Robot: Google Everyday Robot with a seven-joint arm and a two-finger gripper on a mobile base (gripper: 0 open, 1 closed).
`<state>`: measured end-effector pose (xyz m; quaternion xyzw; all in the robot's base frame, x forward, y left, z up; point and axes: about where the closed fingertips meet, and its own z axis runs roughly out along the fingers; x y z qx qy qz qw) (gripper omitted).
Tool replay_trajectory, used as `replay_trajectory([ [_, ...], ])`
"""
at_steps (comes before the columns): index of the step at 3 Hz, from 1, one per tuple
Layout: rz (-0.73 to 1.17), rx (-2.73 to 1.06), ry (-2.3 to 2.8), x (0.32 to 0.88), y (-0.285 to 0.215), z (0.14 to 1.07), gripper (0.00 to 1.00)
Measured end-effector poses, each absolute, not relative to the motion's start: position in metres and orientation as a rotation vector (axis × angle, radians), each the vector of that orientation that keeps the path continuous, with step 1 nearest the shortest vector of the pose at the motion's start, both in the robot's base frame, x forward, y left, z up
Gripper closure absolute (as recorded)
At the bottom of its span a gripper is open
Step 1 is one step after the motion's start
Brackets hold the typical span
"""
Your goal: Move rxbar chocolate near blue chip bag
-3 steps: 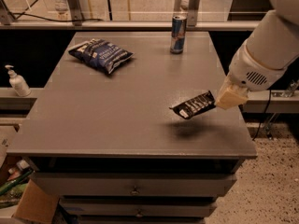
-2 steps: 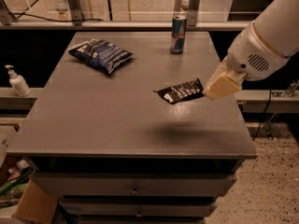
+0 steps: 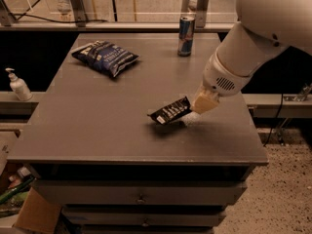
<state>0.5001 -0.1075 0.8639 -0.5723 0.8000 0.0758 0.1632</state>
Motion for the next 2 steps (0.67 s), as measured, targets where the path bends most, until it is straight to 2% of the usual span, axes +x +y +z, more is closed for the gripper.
replay_trajectory([
  [2,0.261,-1.576,2.182,0.564,-0.050,0.870,1.00],
])
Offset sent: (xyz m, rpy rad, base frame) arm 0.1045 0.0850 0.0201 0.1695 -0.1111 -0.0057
